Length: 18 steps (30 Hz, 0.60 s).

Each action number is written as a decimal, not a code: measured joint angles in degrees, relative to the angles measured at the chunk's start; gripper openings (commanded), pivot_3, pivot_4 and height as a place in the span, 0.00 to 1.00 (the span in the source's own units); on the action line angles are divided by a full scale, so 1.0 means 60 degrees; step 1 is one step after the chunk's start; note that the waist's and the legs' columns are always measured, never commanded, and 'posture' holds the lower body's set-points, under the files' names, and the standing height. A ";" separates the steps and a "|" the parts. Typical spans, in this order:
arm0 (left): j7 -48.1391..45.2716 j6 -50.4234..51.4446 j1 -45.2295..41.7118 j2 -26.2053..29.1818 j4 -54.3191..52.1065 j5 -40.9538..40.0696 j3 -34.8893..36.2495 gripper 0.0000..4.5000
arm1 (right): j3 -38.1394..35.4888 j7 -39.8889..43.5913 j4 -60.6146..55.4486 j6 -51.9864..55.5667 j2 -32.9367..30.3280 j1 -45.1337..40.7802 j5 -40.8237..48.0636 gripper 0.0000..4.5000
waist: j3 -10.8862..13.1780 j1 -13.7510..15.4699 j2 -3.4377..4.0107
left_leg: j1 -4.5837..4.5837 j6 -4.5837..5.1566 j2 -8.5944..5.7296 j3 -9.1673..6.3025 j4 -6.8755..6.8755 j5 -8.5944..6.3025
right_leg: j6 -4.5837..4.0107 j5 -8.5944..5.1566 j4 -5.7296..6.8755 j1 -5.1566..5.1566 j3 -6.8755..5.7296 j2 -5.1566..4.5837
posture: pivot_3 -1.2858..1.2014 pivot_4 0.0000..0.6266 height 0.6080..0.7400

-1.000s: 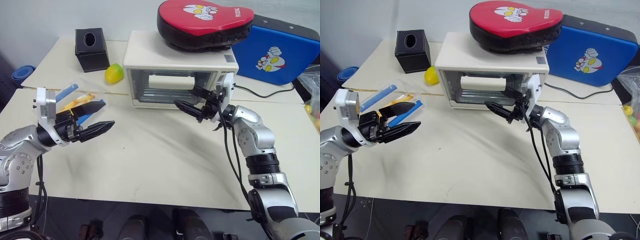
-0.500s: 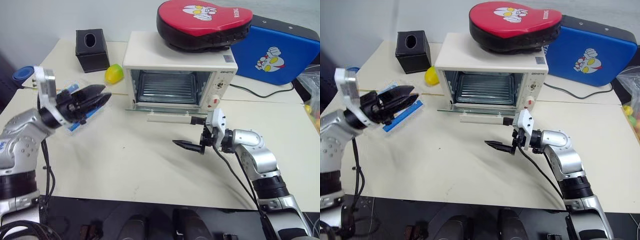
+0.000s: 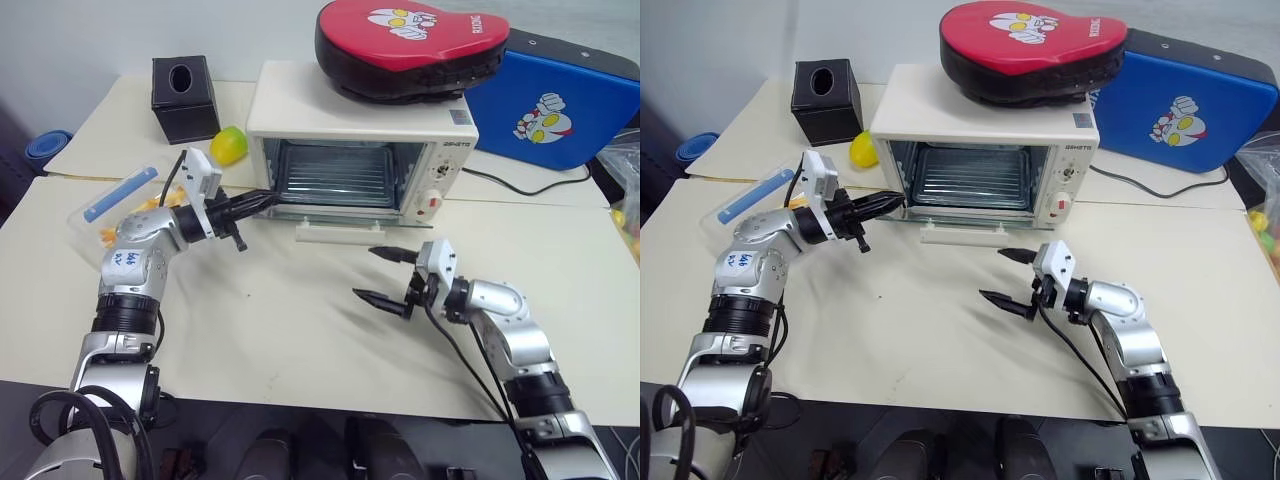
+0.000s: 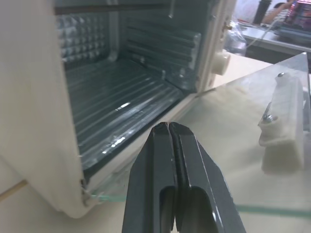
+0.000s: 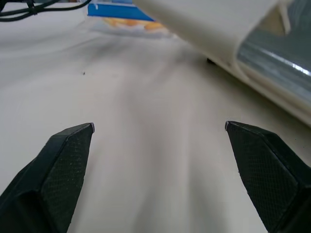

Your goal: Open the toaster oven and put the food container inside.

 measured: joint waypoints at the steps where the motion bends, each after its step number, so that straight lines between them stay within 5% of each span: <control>1: -0.0100 -0.0157 0.0129 0.0012 -0.0065 0.0147 -0.0108 0.01 | -0.0177 -0.0032 -0.0214 -0.0127 -0.0131 0.0566 0.0024 1.00 | 0.0000 0.0027 0.0000 | 0.0004 0.0000 0.0000 -0.0005 -0.0003 0.0000 | 0.0000 0.0000 -0.0001 0.0004 -0.0002 0.0000 | 0.52 0.24 1.00; 9: 0.0435 -0.0821 0.1876 -0.0431 -0.0681 0.0946 -0.0440 0.01 | -0.1974 -0.1096 -0.2792 0.0090 -0.0361 0.3987 0.0932 1.00 | 0.0001 0.0008 -0.0002 | 0.0035 -0.0010 0.0000 0.0011 0.0005 0.0010 | 0.0002 0.0001 -0.0001 0.0018 0.0029 0.0000 | 0.52 0.24 1.00; 15: 0.1126 -0.0919 0.3037 -0.0740 -0.1697 0.0799 0.0070 0.01 | -0.2454 -0.1767 -0.3745 0.0120 -0.0154 0.4214 0.1526 1.00 | 0.0001 0.0016 -0.0002 | 0.0049 -0.0013 0.0001 0.0013 -0.0012 0.0011 | 0.0002 0.0001 -0.0005 0.0028 0.0037 0.0002 | 0.52 0.24 1.00; 18: 0.1344 -0.0897 0.4039 -0.0852 -0.2673 0.0329 0.0601 0.15 | -0.2302 -0.1872 -0.4033 0.0176 -0.0142 0.3691 0.1677 1.00 | 0.0001 -0.0021 -0.0001 | 0.0051 -0.0012 0.0004 0.0017 -0.0016 0.0011 | 0.0001 0.0000 -0.0004 0.0024 0.0042 0.0002 | 0.52 0.24 1.00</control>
